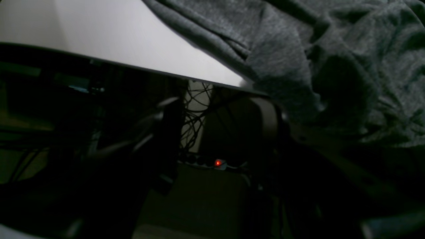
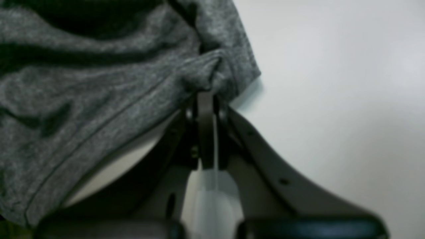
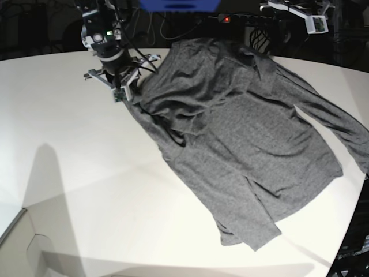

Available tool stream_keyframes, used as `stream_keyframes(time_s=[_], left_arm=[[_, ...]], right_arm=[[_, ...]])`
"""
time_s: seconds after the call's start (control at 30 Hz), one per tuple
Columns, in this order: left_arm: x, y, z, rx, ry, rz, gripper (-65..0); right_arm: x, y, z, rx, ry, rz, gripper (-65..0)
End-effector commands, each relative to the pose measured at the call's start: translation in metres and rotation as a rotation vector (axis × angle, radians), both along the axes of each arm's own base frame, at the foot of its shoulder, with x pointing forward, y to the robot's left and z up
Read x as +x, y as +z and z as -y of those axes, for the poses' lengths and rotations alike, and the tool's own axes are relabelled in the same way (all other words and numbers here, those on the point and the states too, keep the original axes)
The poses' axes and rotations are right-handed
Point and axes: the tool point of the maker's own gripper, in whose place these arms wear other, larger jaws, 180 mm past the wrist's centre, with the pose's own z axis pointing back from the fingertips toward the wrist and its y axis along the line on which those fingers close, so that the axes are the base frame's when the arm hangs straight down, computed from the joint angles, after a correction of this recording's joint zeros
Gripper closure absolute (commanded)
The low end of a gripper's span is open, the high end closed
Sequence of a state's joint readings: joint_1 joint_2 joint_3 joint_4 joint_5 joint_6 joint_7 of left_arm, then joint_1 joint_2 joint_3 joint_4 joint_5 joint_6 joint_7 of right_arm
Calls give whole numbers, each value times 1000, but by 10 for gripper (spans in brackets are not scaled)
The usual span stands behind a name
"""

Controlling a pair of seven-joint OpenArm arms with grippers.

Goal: Layout the t-shirt on the table in an organized manner, then fold the t-shirt properly
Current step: 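Lower the right gripper and pinch the shirt's collar corner, then lift the shirt with the right gripper and grasp the opposite corner with the left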

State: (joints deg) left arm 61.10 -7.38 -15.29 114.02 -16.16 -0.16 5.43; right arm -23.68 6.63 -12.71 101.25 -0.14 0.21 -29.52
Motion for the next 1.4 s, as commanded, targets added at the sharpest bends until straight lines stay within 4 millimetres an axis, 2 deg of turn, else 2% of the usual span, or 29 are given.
stream_keyframes(time_s=[0.0,0.1,0.17,0.37,0.53,0.63,0.83,0.9,0.97,1.2,1.37], left_arm=[[0,7,-1,8,-2,21,-303],[0,9,-9,25,15,24,-303],[0,10,-12,33,19,25,-303],[0,10,-13,35,18,25,-303],[1,10,-12,33,19,27,-303],[3,10,-12,33,19,33,-303],[10,12,-11,31,19,53,-303],[10,12,-11,31,19,53,-303],[10,12,-11,31,19,53,-303],[10,12,-11,31,19,53,-303],[10,12,-12,32,19,53,-303]], right_arm=[[13,13,-1,7,2,59,0],[17,16,0,7,2,71,0],[25,25,-1,9,2,98,0],[28,46,-1,6,1,102,0],[10,37,0,-9,-5,-11,0],[4,31,-5,4,-17,-65,-65],[2,31,-9,16,-20,-76,-294],[3,31,-9,16,-20,-73,-348],[10,35,-9,16,-21,-55,-369],[30,45,-9,15,-22,-14,-370],[23,20,-7,0,-23,-79,-370]])
